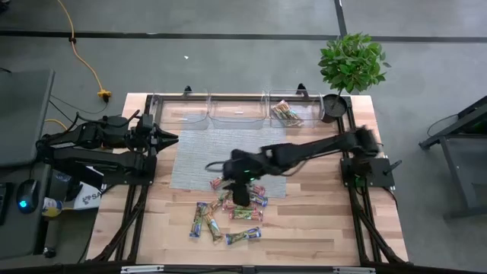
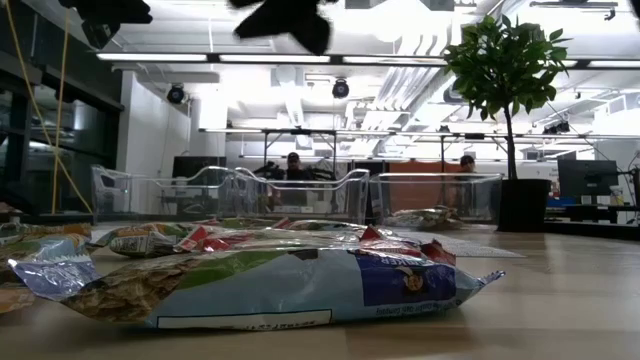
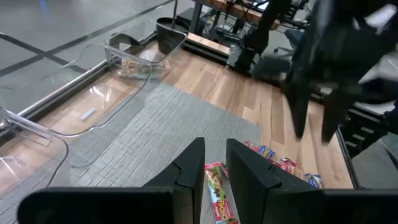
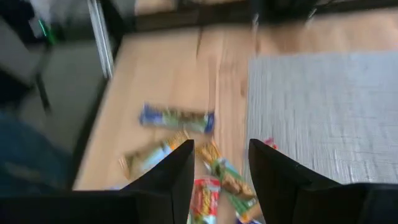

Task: Pick and place Granola Bars by type
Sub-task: Put the yellow granola bar into the right transparent bin

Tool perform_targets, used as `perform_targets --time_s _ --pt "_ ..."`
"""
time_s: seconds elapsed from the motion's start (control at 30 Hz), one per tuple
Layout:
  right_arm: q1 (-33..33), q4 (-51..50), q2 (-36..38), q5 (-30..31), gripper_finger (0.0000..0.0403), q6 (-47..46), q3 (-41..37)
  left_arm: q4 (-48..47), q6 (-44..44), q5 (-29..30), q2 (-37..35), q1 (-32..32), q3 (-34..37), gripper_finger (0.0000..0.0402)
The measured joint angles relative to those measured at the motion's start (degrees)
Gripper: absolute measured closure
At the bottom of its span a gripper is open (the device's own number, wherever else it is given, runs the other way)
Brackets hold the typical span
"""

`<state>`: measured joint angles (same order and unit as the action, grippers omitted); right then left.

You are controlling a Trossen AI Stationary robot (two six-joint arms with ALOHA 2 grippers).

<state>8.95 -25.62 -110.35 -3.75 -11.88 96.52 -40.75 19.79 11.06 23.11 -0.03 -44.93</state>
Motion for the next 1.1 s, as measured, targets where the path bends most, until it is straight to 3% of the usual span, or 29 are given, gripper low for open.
perform_targets --time_s 0.23,0.47,0.7,0.9,1.1 --pt "-0.19 -15.56 -14.19 -1.70 0.0267 8.60 20.96 -0.10 0.00 0.01 0.01 0.01 0.00 0.0336" --pt "0.42 -24.33 -23.19 -7.08 0.0266 18.12 32.06 -0.10 0.00 0.03 0.00 0.00 0.00 0.0336" --pt "0.38 -26.13 -25.99 -9.54 0.0233 20.97 30.64 -0.09 0.00 0.05 0.02 0.02 0.00 0.0336" --pt "-0.67 -24.11 -26.24 -4.57 0.0200 20.99 26.40 -0.09 0.00 0.05 0.01 0.02 0.00 0.0336" --pt "-1.20 -22.55 -26.28 -3.08 0.0196 20.99 21.34 -0.10 0.00 0.05 0.00 0.00 0.00 0.0336"
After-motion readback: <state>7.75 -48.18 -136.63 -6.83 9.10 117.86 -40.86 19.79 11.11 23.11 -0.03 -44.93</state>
